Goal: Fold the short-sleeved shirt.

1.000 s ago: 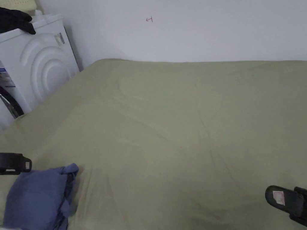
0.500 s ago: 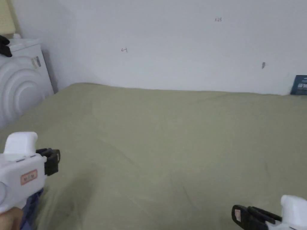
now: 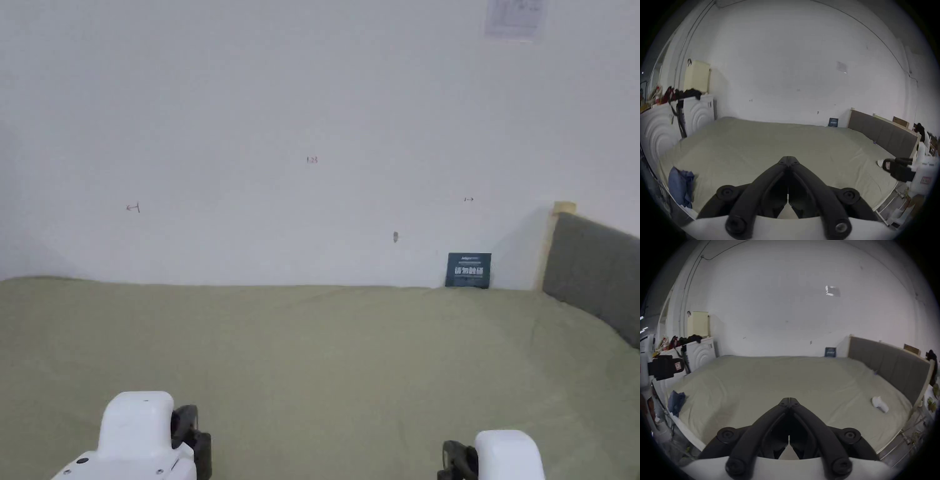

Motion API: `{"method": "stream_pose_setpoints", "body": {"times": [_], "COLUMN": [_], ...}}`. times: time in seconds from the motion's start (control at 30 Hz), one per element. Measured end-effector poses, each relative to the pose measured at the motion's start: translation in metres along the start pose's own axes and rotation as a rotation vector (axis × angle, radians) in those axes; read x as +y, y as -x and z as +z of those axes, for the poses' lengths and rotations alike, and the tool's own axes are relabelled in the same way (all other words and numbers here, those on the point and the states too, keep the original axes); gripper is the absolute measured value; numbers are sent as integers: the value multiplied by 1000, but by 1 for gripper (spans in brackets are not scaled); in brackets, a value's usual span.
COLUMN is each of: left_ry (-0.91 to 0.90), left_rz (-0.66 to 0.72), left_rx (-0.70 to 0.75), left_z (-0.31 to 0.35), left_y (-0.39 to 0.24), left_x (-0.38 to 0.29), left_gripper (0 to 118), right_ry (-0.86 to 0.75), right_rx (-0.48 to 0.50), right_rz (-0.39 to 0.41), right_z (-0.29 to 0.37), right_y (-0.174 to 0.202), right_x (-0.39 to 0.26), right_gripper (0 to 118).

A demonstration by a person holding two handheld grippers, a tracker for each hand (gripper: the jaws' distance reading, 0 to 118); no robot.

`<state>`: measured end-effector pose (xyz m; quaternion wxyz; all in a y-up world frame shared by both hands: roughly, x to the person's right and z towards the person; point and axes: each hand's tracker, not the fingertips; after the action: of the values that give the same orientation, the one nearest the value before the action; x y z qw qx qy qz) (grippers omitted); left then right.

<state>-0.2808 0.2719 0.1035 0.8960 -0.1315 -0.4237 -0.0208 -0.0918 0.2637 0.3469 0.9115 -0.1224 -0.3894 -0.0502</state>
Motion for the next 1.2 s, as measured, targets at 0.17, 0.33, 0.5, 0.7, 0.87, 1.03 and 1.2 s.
{"method": "stream_pose_setpoints", "body": {"times": [0.17, 0.33, 0.5, 0.7, 0.87, 1.03, 1.2], "left_ry": [-30, -58, -60, -70, -70, -83, -105], "left_rz": [-51, -35, -11, -31, -31, -33, -28], "left_rx": [-14, 6, 32, 53, 65, 85, 112], "left_z": [6, 14, 19, 21, 22, 21, 23], "left_y": [-17, -12, -2, 2, 1, 0, 2], "left_x": [12, 14, 16, 20, 24, 34, 49], "left_gripper": [0, 0, 0, 0, 0, 0, 80], "right_ry": [-68, -113, -102, -106, -116, -126, -141], "right_rx": [-65, -94, -93, -83, -68, -68, -82], "right_rz": [15, 37, 23, 34, 41, 43, 53], "right_z": [7, 12, 11, 12, 12, 10, 8], "right_y": [-4, 1, 2, 6, 8, 9, 6], "right_x": [20, 28, 26, 27, 34, 41, 49], "right_gripper": [1, 1, 1, 1, 1, 1, 67]}}
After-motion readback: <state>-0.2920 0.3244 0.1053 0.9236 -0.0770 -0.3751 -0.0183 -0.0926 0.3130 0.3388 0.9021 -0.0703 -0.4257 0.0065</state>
